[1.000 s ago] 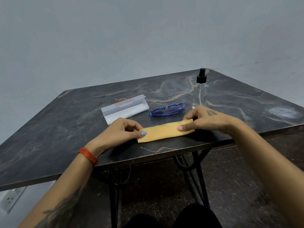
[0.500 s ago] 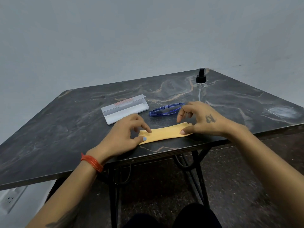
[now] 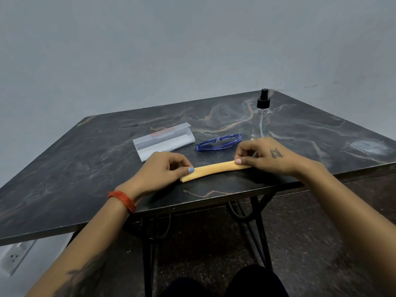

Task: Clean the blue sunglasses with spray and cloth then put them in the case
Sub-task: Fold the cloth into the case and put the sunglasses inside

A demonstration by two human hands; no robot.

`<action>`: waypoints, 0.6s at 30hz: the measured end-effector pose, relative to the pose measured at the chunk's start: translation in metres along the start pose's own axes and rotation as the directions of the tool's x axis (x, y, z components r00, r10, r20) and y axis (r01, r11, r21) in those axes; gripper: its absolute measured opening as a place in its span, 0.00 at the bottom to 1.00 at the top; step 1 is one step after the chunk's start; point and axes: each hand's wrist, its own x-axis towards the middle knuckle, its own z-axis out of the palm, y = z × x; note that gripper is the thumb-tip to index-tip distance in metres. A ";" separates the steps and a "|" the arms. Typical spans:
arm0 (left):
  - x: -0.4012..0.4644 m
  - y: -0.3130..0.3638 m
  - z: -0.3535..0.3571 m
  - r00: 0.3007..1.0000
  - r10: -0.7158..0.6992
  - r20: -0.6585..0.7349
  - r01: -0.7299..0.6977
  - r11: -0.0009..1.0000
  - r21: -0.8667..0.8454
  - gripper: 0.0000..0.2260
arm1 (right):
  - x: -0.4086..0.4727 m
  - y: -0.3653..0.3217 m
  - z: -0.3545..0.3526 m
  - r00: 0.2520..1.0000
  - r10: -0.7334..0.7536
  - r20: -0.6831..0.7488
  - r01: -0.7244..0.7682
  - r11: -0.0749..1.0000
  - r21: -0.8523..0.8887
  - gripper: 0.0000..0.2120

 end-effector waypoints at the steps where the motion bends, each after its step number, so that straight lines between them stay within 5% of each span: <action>1: 0.003 -0.001 -0.001 1.000 -0.024 0.010 0.024 1.000 -0.005 0.03 | 0.003 0.000 0.001 1.000 0.006 -0.006 -0.006 1.000 -0.021 0.04; 8: 0.011 -0.004 -0.001 0.994 -0.105 0.031 0.107 0.992 -0.069 0.05 | 0.013 0.006 0.004 0.998 0.053 -0.018 -0.054 0.994 -0.094 0.02; 13: 0.012 -0.005 -0.001 0.994 -0.104 0.044 0.101 0.993 0.054 0.05 | 0.016 0.008 0.003 0.996 0.083 0.034 -0.079 0.993 -0.088 0.12; 18: 0.012 -0.002 -0.001 0.991 -0.103 0.083 0.093 0.989 0.116 0.04 | 0.012 0.005 -0.003 0.987 0.122 0.104 -0.128 0.991 0.047 0.05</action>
